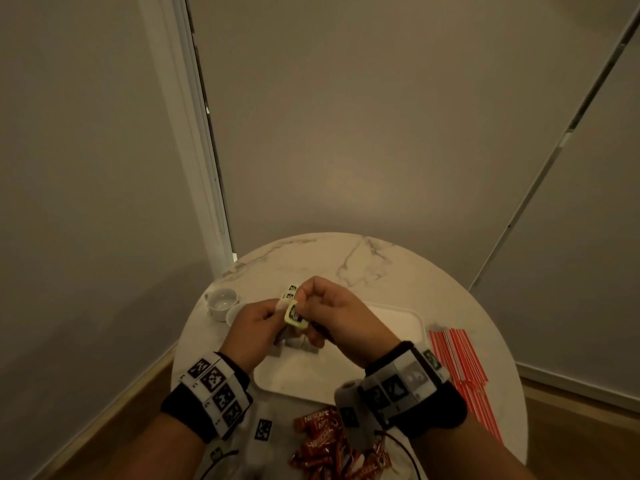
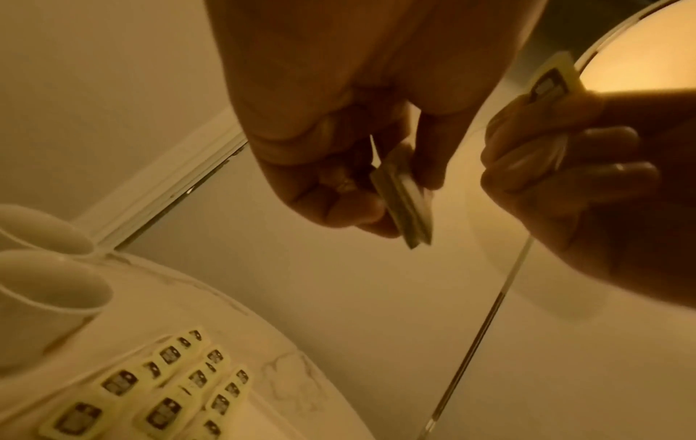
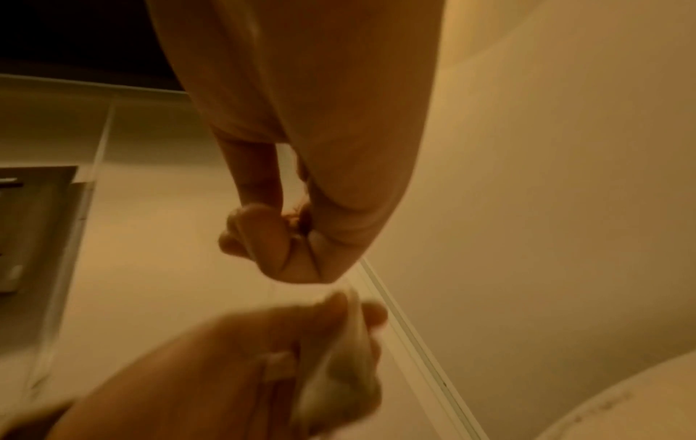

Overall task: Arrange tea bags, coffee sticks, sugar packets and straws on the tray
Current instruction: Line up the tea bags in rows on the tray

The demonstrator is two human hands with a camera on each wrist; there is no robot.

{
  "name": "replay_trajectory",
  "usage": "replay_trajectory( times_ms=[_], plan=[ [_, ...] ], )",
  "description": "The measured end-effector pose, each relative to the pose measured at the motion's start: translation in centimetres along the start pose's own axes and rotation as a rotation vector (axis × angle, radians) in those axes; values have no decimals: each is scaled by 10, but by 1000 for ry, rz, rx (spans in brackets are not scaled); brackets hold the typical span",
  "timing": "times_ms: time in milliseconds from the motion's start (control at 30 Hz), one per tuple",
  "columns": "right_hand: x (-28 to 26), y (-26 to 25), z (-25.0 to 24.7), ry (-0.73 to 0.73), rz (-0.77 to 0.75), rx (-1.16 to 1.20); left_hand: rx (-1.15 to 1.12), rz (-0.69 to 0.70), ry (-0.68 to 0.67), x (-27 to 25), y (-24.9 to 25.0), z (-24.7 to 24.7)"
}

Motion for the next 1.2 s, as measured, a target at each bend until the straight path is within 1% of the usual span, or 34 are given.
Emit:
replay_trajectory(
  times_ms=[67, 100, 167, 267, 433, 567, 633, 767, 900, 1000, 1100, 1200],
  plan=[
    [-7, 9, 10, -64, -10, 9, -169, -84, 15, -1, 2, 0],
    [-11, 18, 14, -92, 5, 17, -216, -115, 21, 0, 2, 0],
    [-17, 37, 20, -120, 56, 37, -223, -136, 29, 4, 2, -3],
    [-19, 61, 22, -99, 107, 110, -285, -159, 13, 6, 4, -4],
    [-10, 80, 13, -55, 156, 223, -508, -125, -43, 3, 16, 3],
    [-5, 87, 7, -67, 171, 253, -577, -93, -52, 0, 19, 6],
    [-1, 86, 0, -55, 185, 270, -572, -85, -50, -2, 19, 4],
    [11, 66, -19, 34, 190, 339, -447, -85, -39, -7, 15, 7],
    [23, 48, -31, 82, 206, 347, -402, -168, 0, -9, -2, 8],
    [28, 42, -32, 78, 223, 285, -385, -216, -1, -10, -10, 10],
    [31, 41, -31, 93, 263, 200, -320, -246, -12, -10, -16, 10],
    [33, 34, -30, 98, 250, 38, -246, -276, -2, -10, -24, 9]
  ],
)
Point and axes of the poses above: each hand's wrist, its own x-axis towards the middle knuckle, its own z-axis out of the palm, y = z × x, the point moved 8 cm from there along x, towards the middle knuckle, and after that the axes turned 2 degrees about z, right-handed, at the moved point
